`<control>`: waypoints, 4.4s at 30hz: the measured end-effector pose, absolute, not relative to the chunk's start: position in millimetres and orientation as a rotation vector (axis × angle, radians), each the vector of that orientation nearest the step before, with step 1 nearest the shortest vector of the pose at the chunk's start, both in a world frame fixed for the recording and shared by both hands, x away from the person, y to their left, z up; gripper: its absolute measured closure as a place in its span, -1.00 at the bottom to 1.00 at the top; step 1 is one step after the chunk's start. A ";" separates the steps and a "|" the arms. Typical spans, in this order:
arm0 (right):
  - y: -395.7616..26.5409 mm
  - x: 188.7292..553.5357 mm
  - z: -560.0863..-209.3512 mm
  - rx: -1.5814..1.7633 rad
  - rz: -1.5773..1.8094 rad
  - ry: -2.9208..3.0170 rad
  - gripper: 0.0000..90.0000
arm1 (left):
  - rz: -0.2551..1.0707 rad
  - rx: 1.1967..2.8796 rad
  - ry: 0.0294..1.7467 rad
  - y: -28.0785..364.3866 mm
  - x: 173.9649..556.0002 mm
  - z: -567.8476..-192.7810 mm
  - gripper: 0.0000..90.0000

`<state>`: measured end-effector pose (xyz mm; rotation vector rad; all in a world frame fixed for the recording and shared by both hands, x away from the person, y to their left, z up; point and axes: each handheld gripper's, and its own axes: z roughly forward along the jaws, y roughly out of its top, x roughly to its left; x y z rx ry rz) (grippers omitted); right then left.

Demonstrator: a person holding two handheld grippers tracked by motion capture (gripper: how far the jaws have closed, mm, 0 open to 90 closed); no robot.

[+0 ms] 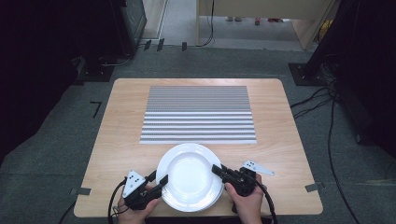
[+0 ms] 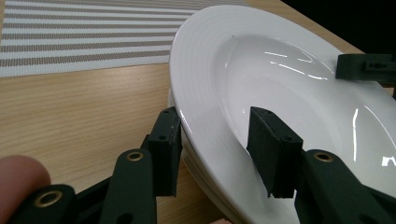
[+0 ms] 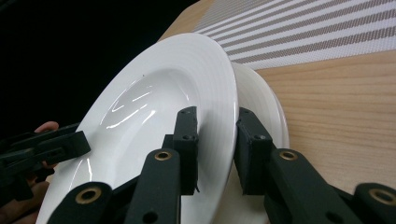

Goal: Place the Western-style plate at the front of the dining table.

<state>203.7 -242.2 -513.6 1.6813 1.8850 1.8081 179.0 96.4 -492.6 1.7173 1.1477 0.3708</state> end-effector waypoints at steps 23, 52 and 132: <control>-231.5 192.6 -492.5 1.650 1.778 1.766 0.70 | 0.289 1.596 1.223 102.0 194.7 -485.2 0.46; -234.6 212.7 -471.9 1.633 1.810 1.714 0.72 | 0.306 1.560 1.205 97.6 223.8 -459.4 0.53; -254.3 416.3 -480.7 1.916 1.711 1.608 0.67 | 0.249 1.611 1.377 60.3 441.1 -457.4 0.53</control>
